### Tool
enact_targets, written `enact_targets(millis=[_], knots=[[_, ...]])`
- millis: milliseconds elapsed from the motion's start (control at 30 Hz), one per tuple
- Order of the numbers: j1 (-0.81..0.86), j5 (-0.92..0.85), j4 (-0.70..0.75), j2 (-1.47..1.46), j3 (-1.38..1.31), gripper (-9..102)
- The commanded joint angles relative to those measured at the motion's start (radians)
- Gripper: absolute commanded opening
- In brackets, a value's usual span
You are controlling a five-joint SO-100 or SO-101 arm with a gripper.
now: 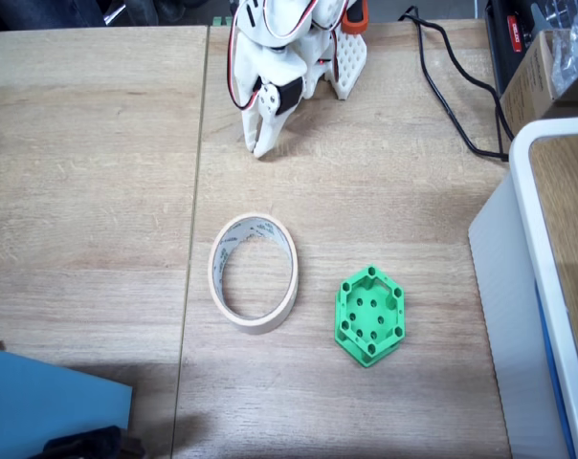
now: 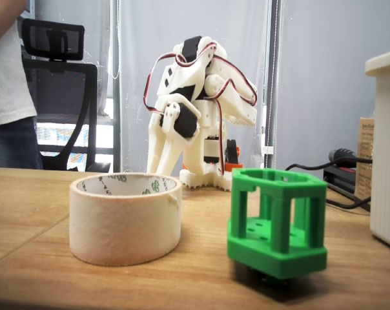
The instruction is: Grasp a component and put it in the bin.
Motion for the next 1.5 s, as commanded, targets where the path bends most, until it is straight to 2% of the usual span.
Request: enact_targets(millis=[0, 433, 567, 933, 1467], knots=[[0.009, -0.002, 0.002, 0.006, -0.156, 2], [-0.012, 0.006, -0.014, -0.011, -0.532, 2], [-0.077, 0.009, -0.014, -0.029, -0.591, 2], [-0.236, 0.018, -0.015, -0.370, -0.808, 2], [-0.459, 0.552, -0.017, -1.095, -1.335, 2]])
